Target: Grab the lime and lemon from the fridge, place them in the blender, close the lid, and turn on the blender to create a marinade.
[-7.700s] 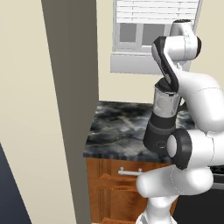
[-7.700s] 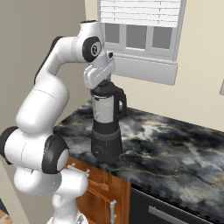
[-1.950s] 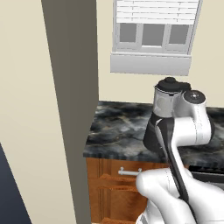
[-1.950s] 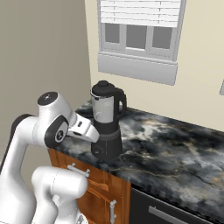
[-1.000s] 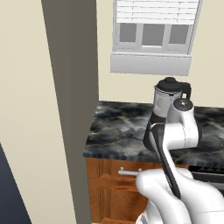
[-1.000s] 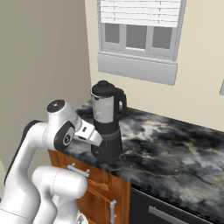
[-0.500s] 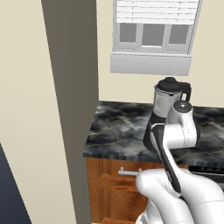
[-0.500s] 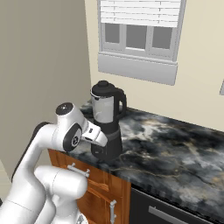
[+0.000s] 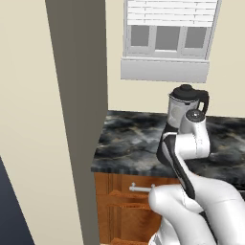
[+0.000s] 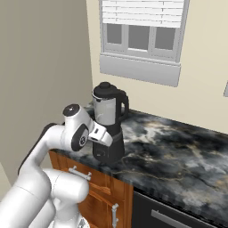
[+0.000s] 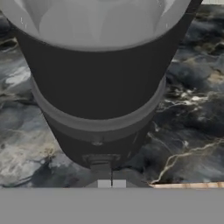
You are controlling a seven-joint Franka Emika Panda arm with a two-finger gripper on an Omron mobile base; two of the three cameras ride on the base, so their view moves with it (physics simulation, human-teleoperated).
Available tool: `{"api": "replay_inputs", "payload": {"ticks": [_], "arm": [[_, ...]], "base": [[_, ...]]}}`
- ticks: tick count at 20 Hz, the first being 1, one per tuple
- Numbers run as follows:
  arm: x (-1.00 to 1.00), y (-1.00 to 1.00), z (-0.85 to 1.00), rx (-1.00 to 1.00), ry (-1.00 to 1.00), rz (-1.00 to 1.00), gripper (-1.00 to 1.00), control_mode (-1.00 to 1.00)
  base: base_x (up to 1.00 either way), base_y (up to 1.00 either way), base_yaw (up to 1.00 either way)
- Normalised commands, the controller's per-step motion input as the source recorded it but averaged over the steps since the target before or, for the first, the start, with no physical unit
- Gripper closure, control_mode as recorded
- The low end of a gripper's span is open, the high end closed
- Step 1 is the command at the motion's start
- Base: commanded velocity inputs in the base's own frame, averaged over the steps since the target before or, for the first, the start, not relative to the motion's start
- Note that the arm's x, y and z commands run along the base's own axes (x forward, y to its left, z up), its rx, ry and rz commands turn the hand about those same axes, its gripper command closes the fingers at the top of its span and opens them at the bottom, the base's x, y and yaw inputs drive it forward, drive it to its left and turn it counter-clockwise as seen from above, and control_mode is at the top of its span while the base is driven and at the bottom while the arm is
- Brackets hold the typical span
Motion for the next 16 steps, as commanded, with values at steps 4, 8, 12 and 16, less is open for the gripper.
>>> {"api": "replay_inputs", "payload": {"ticks": [4,8,12,16], "arm": [[0.31,0.00,-0.09,0.00,0.00,-0.05,1.00,-1.00],[0.26,0.00,-0.24,0.00,0.00,-0.03,1.00,-1.00],[0.19,0.00,-0.36,0.00,0.00,-0.03,1.00,-1.00],[0.07,0.00,-0.40,0.00,0.00,-0.02,1.00,-1.00]], "base": [[0.00,0.00,0.00],[0.00,0.00,0.00],[0.00,0.00,0.00],[0.00,0.00,0.00]]}}
